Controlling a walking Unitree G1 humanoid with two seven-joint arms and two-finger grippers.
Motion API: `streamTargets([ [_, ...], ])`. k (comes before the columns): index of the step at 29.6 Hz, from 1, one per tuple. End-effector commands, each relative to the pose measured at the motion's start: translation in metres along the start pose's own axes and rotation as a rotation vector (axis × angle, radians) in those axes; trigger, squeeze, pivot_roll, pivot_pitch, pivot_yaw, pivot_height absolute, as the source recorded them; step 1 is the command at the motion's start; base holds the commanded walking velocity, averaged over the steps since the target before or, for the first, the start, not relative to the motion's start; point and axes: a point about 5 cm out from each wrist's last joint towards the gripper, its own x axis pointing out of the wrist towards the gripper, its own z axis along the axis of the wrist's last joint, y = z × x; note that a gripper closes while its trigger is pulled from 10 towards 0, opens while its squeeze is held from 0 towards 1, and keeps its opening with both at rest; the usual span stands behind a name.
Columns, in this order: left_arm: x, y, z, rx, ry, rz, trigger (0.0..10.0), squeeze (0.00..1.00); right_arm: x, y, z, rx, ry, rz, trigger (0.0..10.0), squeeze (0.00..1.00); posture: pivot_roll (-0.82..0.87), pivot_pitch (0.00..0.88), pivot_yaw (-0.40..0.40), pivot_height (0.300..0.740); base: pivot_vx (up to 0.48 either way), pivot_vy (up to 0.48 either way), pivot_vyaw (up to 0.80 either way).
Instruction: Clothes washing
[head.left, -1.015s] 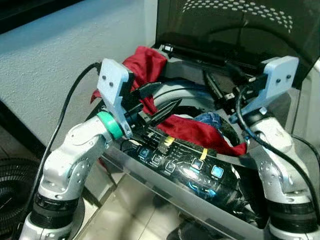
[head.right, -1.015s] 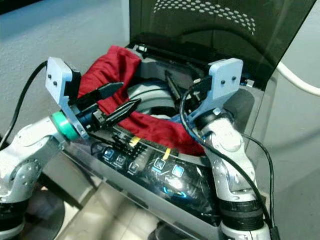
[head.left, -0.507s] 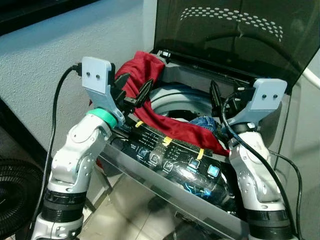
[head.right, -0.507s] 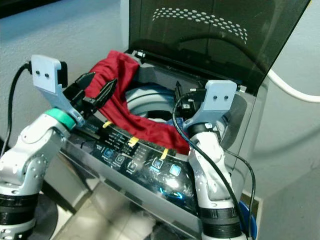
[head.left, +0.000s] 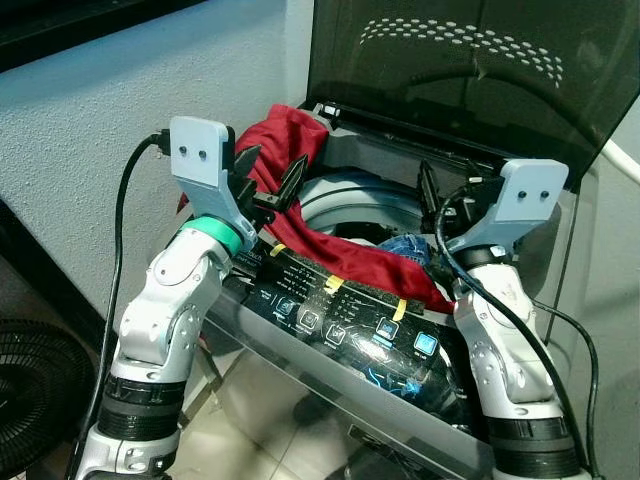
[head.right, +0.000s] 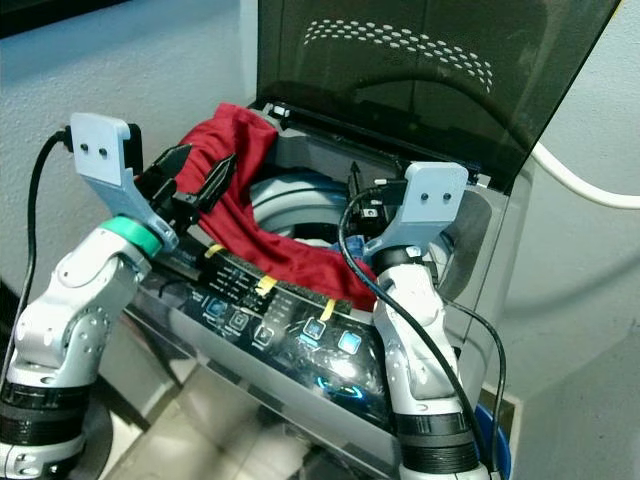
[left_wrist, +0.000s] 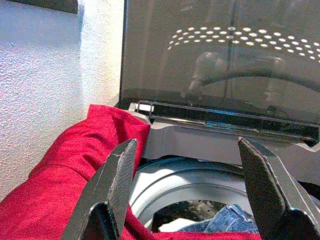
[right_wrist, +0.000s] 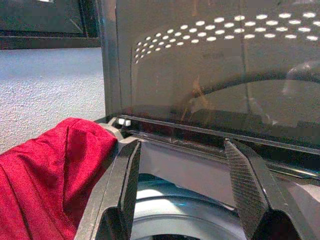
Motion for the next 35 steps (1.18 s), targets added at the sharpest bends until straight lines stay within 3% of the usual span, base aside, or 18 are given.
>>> streamTargets([
  [1,0.0022,-0.0005,-0.0003,0.008,-0.003,-0.003,10.0,0.0,0.0,0.0015,-0.0022,0.001,0.001,0.003,10.0,0.0,0.04,0.0,0.038,0.74,0.0,0.0,0.0],
  [13,0.003,-0.0004,-0.0003,0.01,-0.007,0.003,10.0,0.0,0.0,0.002,-0.0054,0.002,0.006,0.006,10.0,0.0,0.05,0.0,0.041,0.74,0.0,0.0,0.0],
  [35,0.003,-0.0013,-0.0011,0.007,-0.004,0.001,10.0,0.0,0.0001,0.0031,-0.012,-0.014,0.025,0.016,10.0,0.0,0.06,0.0,0.041,0.74,-0.33,0.0,0.0],
])
